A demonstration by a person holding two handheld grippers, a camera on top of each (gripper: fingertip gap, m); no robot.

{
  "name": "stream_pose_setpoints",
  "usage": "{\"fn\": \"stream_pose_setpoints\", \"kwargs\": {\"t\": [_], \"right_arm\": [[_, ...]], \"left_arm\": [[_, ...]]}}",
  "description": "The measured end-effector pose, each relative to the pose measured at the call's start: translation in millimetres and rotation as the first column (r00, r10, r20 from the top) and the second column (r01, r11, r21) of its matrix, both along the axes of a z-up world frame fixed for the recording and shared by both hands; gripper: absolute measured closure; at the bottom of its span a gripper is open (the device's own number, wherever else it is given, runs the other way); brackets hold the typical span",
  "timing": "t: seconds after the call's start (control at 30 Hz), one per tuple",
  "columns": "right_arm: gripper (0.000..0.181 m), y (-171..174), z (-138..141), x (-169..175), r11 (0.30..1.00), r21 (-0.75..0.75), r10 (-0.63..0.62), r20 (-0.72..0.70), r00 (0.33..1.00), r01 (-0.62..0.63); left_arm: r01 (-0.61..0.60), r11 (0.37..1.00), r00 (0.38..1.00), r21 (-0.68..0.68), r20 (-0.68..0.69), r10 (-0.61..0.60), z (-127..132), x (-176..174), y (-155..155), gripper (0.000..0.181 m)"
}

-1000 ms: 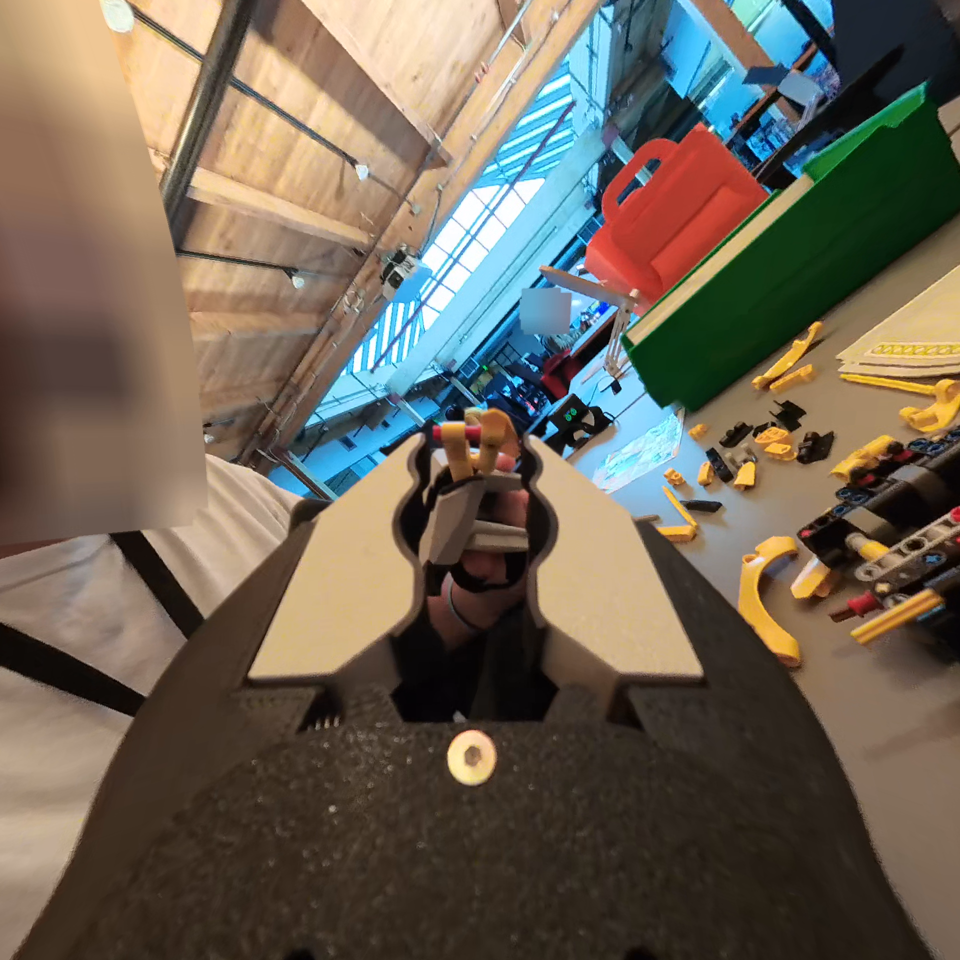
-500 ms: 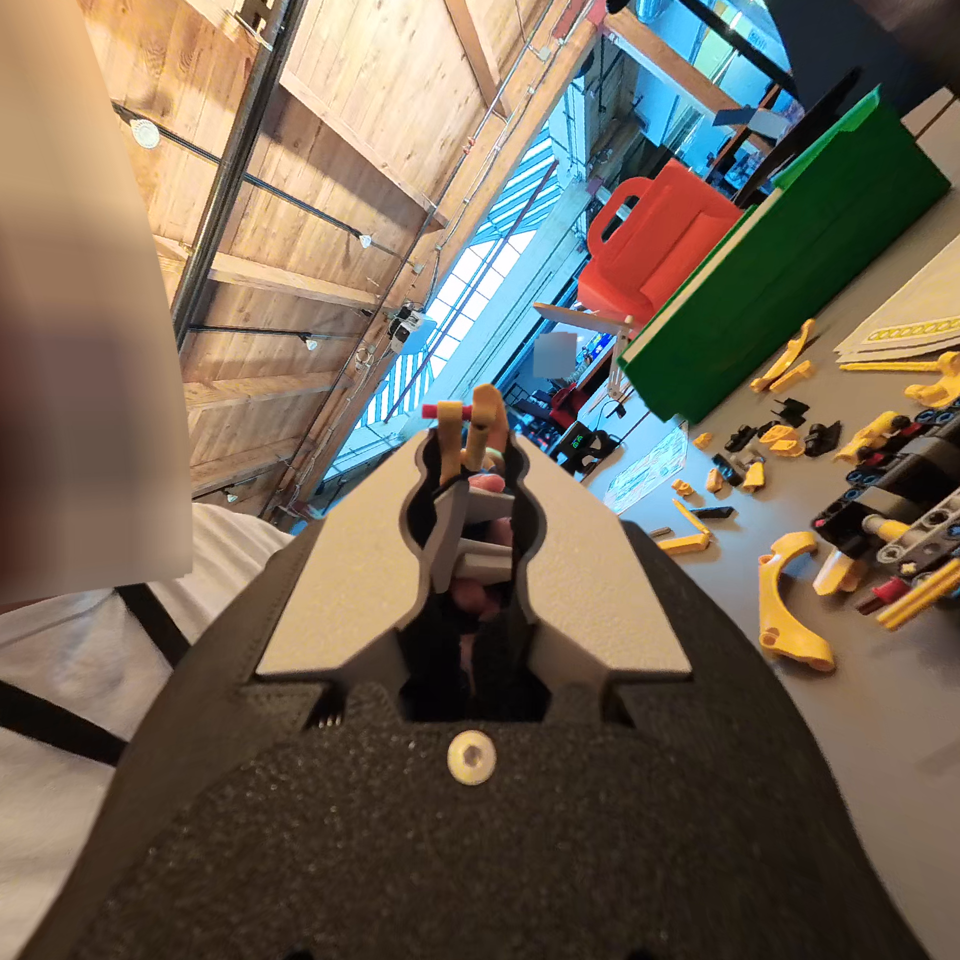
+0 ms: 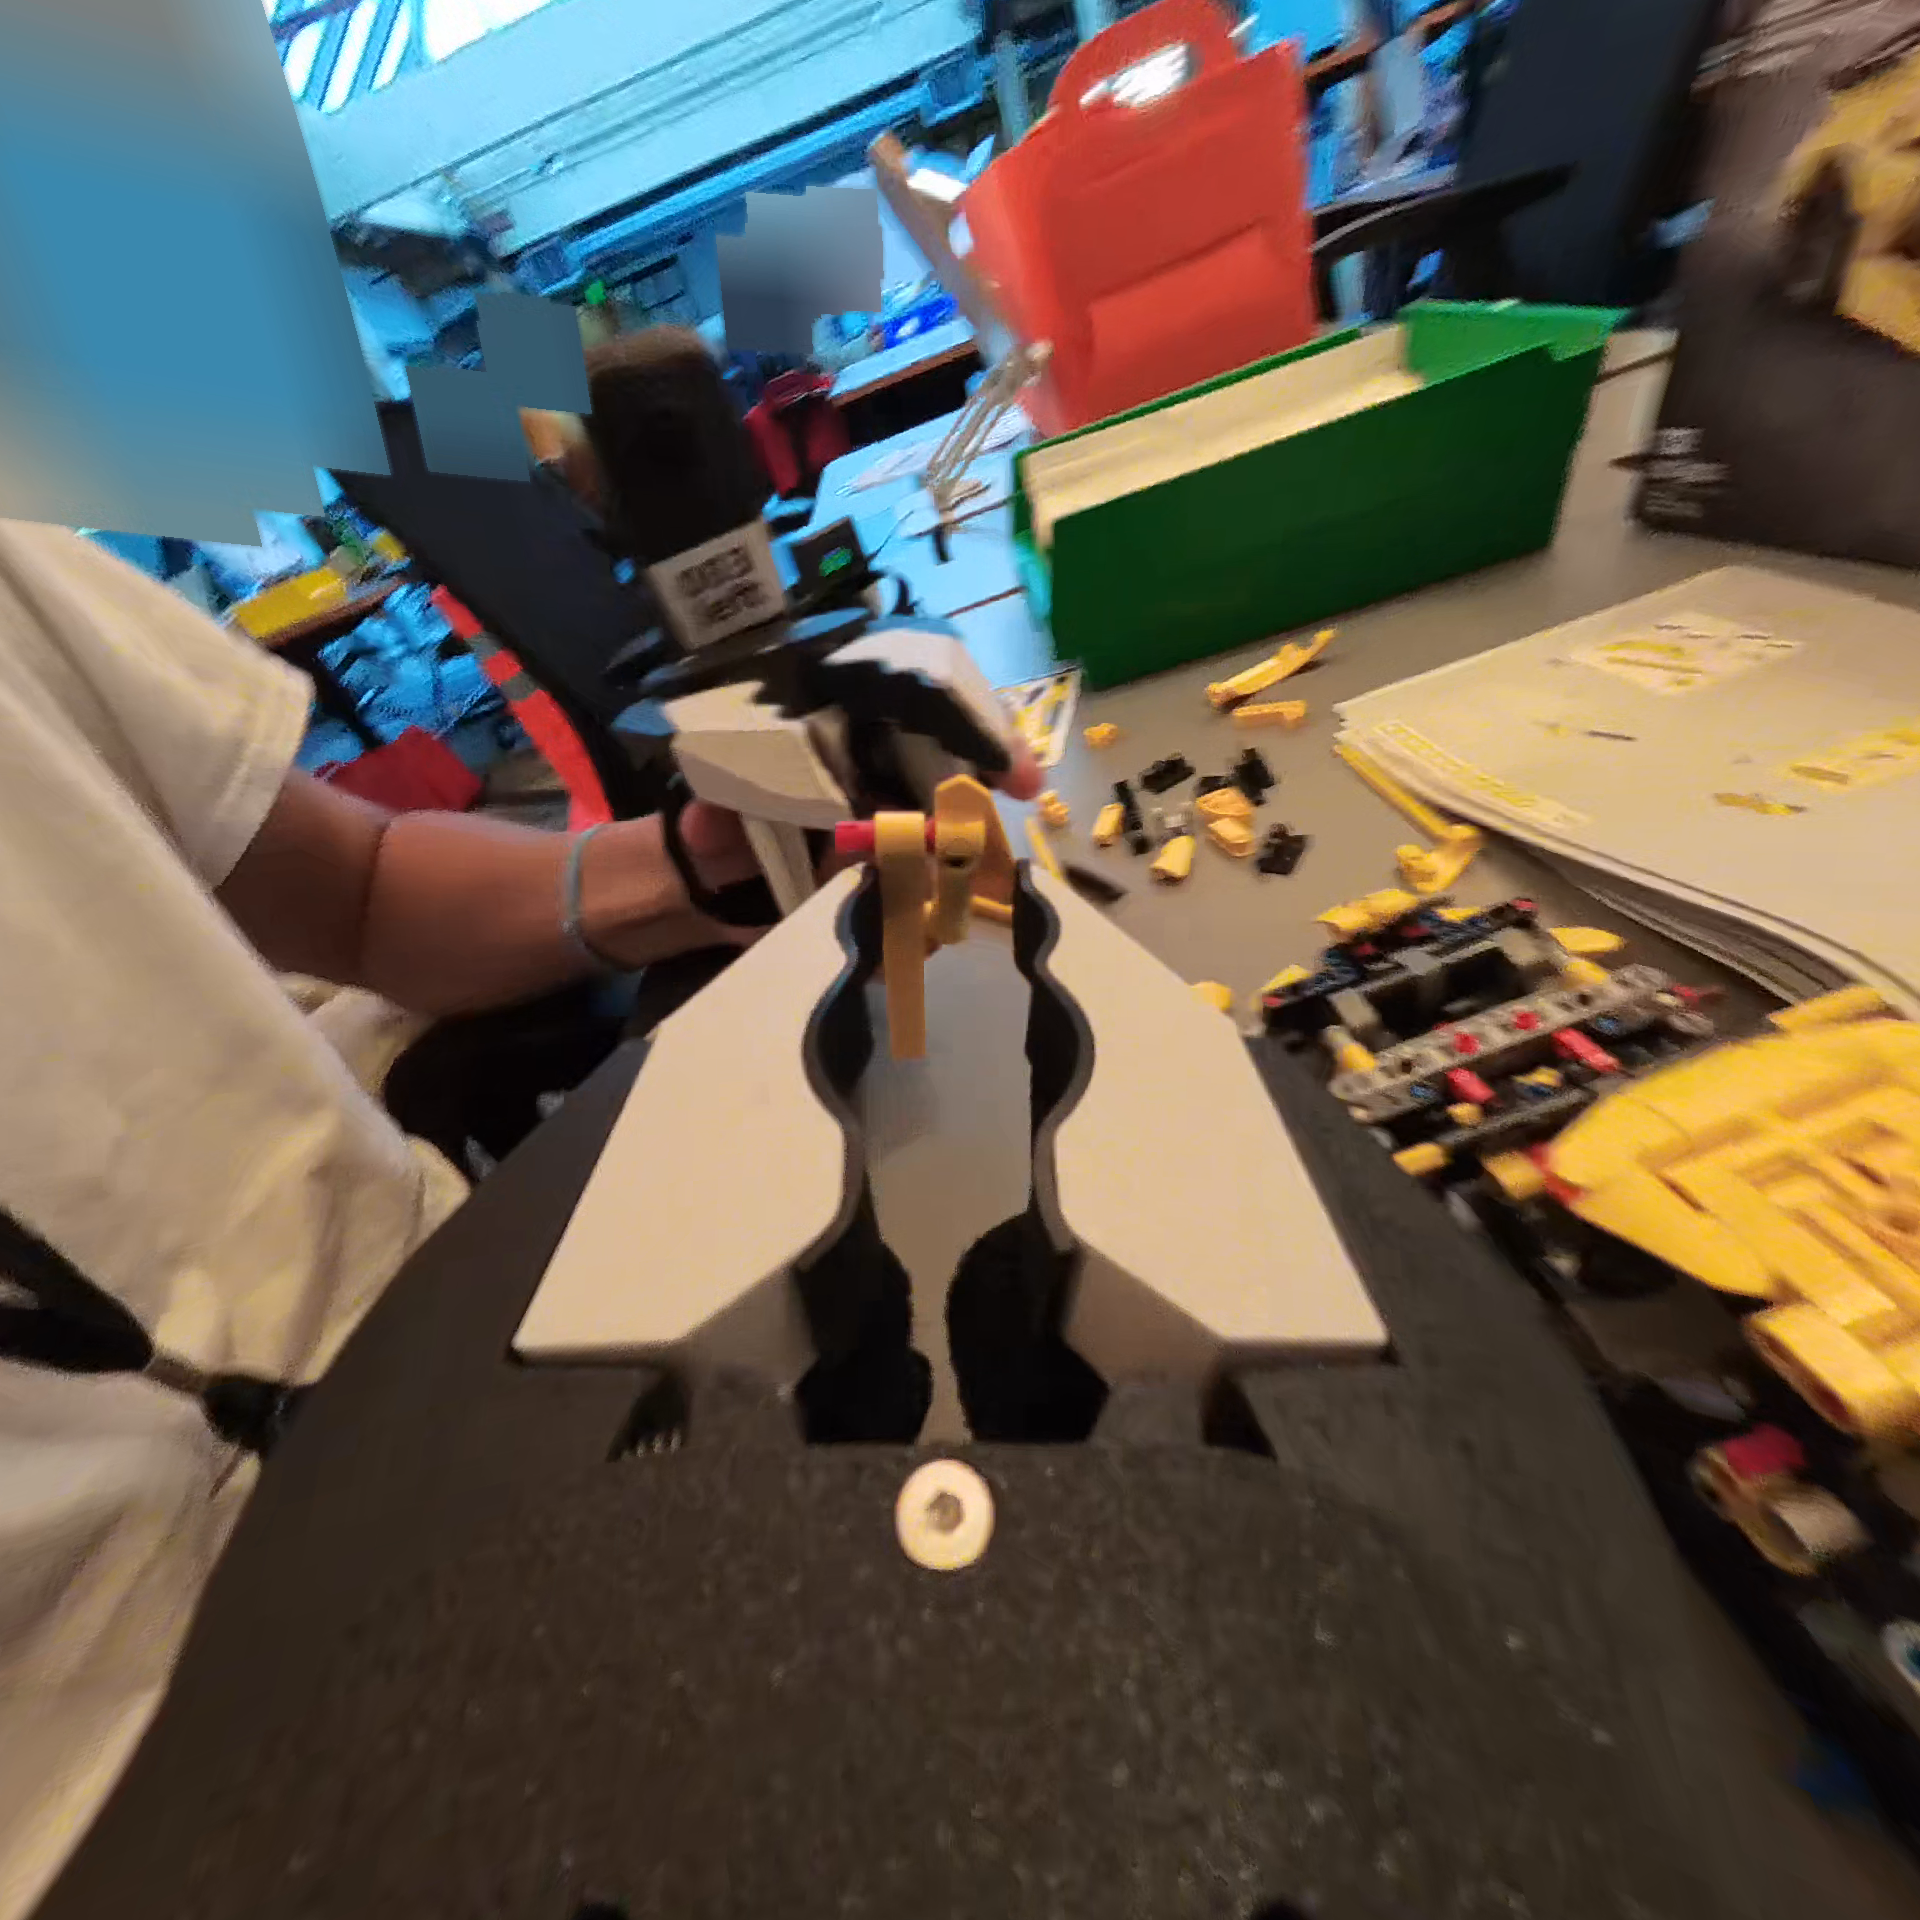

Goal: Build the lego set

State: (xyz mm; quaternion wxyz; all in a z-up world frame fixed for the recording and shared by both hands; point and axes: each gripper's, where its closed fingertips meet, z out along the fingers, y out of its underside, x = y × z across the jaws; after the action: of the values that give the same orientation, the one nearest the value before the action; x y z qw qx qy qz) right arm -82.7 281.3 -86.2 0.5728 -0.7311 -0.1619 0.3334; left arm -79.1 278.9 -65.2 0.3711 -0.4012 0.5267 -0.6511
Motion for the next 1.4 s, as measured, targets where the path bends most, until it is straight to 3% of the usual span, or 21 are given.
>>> {"fn": "stream_pose_setpoints", "kwargs": {"t": [0.23, 0.67, 0.9, 1.0, 1.1, 1.4], "right_arm": [[0.157, -14.2, -1.1, -25.1, 0.991, 0.024, 0.131, 0.064, 0.989, -0.132], [0.158, -18.8, 2.0, -29.3, 0.987, 0.071, 0.138, 0.111, 0.984, -0.146], [0.158, -13.1, 16.8, -10.9, 0.990, 0.090, 0.115, -0.090, 0.989, -0.107], [0.158, -14.6, 28.3, 2.3, 0.990, 0.111, 0.103, -0.200, 0.974, -0.082], [0.158, -15.9, 31.4, 2.5, 0.989, 0.115, 0.113, -0.236, 0.965, -0.088], [0.154, -10.2, 34.5, 1.3, 0.992, 0.118, 0.076, -0.329, 0.941, -0.039]], "left_arm": [[0.233, 0.970, 0.971, -0.068, -0.028, -0.236, -2.8, -14.1, -27.1, 0.155], [0.246, 0.967, 0.969, -0.059, 0.013, -0.246, 0.2, -18.3, -30.9, 0.161], [0.223, 0.965, 0.975, -0.137, 0.021, -0.222, 8.7, -19.1, -14.5, 0.157], [0.247, 0.963, 0.967, -0.104, -0.038, -0.252, -2.4, -16.4, -22.0, 0.158], [0.261, 0.962, 0.961, -0.080, -0.075, -0.267, -9.7, -12.5, -33.0, 0.172], [0.191, 0.976, 0.978, -0.104, -0.059, -0.198, -5.7, -7.4, -28.4, 0.174]]}}
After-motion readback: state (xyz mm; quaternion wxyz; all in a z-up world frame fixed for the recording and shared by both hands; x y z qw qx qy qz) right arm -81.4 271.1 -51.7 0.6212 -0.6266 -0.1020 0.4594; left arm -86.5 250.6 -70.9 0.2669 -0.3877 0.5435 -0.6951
